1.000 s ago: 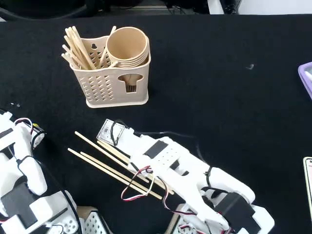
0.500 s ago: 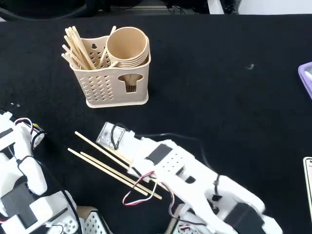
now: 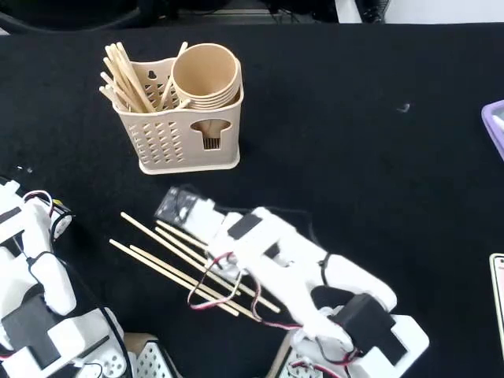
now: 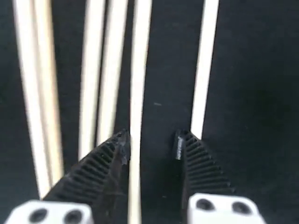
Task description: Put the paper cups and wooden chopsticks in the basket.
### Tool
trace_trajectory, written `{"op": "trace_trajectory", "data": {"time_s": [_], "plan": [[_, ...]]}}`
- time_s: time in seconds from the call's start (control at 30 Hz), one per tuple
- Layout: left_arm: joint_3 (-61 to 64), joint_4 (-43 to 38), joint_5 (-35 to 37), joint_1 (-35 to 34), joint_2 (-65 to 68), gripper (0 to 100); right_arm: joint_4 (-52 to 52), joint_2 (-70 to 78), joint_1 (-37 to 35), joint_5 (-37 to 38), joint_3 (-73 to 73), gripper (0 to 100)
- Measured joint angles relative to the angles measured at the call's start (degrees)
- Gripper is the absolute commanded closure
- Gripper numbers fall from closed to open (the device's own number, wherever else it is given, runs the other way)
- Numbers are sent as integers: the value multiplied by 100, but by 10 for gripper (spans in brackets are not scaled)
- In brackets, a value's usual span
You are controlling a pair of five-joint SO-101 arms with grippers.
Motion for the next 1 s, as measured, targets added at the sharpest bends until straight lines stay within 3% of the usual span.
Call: {"op": "trace_trajectory", "data": {"time_s": [0.17, 0.4, 0.53, 1.0], "plan": [[0, 0, 0, 0, 0, 780, 0, 0, 448, 299, -35, 874], [0, 0, 0, 0, 0, 780, 0, 0, 466, 501, -35, 886], [0, 0, 0, 0, 0, 780, 0, 0, 466, 563, -35, 991], [0, 0, 0, 0, 0, 780, 158, -440, 492, 580, 114, 987]]}}
